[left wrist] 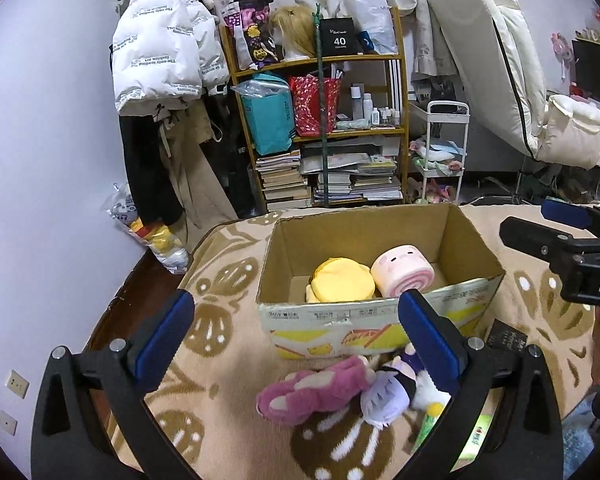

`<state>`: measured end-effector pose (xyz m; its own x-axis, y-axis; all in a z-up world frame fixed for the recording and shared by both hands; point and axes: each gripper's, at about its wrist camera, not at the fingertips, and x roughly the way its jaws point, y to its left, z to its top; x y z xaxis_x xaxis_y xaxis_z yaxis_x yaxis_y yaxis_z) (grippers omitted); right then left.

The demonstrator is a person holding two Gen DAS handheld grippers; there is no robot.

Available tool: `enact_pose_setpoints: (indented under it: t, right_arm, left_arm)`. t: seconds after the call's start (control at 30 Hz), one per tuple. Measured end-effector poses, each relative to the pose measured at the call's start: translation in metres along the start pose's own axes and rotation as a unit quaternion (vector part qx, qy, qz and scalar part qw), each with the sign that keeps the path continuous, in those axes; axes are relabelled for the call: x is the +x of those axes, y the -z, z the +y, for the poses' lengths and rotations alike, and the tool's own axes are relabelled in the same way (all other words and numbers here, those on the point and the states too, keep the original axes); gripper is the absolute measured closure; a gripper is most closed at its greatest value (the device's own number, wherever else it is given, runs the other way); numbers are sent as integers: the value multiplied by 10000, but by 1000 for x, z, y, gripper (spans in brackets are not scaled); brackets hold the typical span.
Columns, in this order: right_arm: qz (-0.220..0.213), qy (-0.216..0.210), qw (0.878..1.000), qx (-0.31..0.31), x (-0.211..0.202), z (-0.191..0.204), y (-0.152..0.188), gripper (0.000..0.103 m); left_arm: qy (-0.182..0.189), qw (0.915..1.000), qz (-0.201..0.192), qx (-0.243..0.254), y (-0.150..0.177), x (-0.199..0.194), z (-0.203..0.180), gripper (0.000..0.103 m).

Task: Organize soft objects
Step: 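Open both tools to drop the plush and cake toy into the box, then grasp the green tissue pack with the left tool while the right tool grasps the black Face box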

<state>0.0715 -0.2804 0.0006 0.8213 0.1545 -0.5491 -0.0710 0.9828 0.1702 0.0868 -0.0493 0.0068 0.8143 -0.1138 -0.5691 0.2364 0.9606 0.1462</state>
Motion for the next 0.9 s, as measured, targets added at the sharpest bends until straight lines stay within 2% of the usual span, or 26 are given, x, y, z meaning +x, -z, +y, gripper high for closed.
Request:
enact_pose_setpoints:
  t: [0.3, 0.6, 0.9]
  right_arm:
    - [23, 134, 9998, 176, -39, -12, 3, 0]
    - [102, 257, 9994, 231, -61, -20, 12, 0]
    - [137, 383, 9986, 343, -71, -27, 24, 0]
  left_arm:
    - [-70, 9999, 139, -15, 6, -37, -10, 3]
    - [-82, 9987, 500, -12, 20, -53, -25, 3]
    - [8, 9989, 437, 172, 34, -58, -43, 3]
